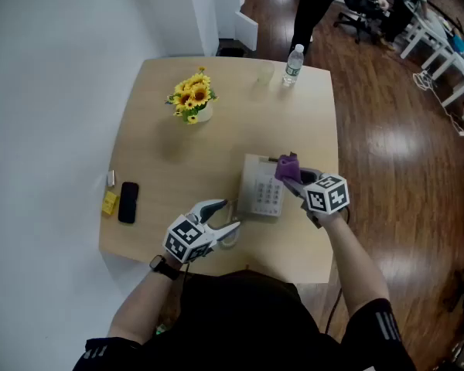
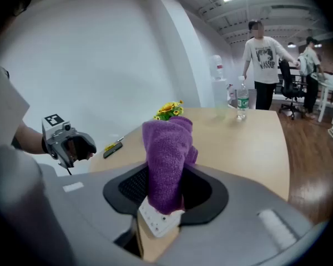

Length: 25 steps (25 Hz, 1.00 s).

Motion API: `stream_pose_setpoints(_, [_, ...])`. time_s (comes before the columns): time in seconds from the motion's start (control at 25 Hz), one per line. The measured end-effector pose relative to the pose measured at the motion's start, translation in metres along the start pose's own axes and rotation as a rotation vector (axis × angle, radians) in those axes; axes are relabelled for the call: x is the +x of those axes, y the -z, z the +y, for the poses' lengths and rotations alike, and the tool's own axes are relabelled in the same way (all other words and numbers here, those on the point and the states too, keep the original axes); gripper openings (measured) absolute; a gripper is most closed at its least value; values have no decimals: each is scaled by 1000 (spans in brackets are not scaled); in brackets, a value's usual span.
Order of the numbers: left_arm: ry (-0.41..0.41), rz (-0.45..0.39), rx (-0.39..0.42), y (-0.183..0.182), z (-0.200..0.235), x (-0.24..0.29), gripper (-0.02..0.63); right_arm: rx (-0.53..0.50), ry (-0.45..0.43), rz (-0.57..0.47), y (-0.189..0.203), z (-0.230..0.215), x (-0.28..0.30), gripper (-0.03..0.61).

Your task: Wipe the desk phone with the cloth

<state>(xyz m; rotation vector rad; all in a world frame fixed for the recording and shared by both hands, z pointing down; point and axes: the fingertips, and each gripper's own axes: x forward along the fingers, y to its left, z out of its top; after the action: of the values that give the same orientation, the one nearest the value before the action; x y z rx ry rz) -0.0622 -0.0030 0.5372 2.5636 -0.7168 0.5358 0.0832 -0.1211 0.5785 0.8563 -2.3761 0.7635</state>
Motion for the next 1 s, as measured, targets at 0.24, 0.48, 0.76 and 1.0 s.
stream_pose_setpoints(0.24, [21,12,-22,5,15,5,268,-49,1,100,-45,-24,73,153])
stream_pose_setpoints(0.48, [32,19,-50,12,28,8,268,-117,-10,248,-54,-26,142,153])
stream_pose_setpoints(0.76, [40,42,-77,22,29,8,268,-124,-57,423,-29,-17,183,153])
stream_pose_setpoints(1.0, [45,37,-58,15,31,15,268,-32,-35,445,-19,-40,171,152])
